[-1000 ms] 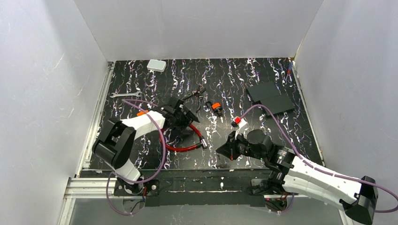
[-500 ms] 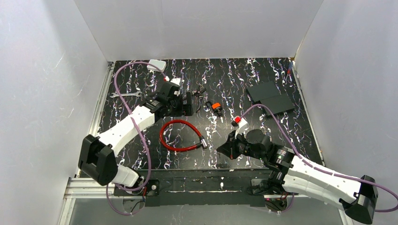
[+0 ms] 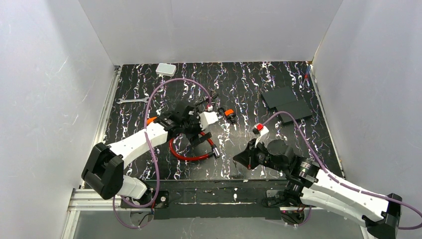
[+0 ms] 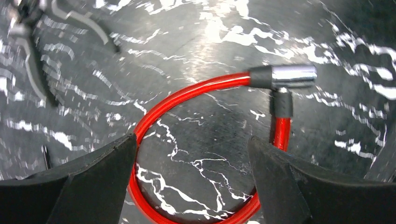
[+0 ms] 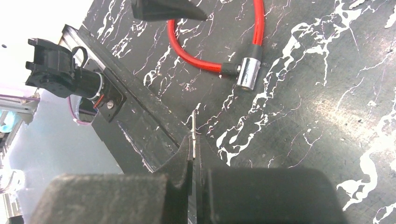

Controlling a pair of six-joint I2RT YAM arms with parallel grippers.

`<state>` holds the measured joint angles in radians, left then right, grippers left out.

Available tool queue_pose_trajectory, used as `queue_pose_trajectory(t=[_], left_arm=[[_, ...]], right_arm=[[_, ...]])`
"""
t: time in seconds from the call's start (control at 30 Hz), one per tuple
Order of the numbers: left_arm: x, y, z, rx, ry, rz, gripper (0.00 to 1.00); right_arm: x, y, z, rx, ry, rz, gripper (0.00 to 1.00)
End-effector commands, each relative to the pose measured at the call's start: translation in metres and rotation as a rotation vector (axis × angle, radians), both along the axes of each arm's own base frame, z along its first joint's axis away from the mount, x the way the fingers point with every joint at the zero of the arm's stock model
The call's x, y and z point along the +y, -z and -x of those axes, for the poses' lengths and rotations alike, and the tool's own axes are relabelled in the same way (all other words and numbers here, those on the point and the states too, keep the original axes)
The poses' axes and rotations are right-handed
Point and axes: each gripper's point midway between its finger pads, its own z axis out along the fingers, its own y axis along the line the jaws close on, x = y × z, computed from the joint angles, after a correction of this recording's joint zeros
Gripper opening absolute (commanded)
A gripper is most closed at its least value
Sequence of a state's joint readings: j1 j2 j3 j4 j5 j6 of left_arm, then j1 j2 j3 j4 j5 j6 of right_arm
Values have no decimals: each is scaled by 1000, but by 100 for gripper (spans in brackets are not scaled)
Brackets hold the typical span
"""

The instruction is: Unlock with the key

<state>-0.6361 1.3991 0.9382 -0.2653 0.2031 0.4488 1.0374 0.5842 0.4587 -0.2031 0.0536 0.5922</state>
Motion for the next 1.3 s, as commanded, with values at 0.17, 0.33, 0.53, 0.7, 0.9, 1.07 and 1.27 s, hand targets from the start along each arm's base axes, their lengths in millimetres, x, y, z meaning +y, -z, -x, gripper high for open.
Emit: queue_pose_trajectory(t=[0.17, 0.33, 0.53, 0.7, 0.9, 1.07, 1.27], left_arm=[[-34, 7, 32, -47, 675, -26, 79], [-45, 26, 39, -12, 800, -74, 73], [-52, 42, 44, 27, 866, -124, 70], [-58, 56, 43, 21, 902, -156, 65], [-57, 77, 32, 21, 925, -215, 60], [-47, 91, 23, 43, 957, -312, 50], [-37, 98, 15, 54, 973, -376, 31]], right_arm=[[-11, 1, 3, 20, 39, -14, 1], [-13, 0, 5, 24, 41, -25, 1], [-15, 2, 6, 25, 37, -27, 1], [-11, 4, 9, 33, 14, -31, 1], [-14, 5, 9, 31, 22, -29, 1], [-18, 4, 10, 31, 30, -30, 1], [-21, 3, 11, 30, 36, -27, 1]])
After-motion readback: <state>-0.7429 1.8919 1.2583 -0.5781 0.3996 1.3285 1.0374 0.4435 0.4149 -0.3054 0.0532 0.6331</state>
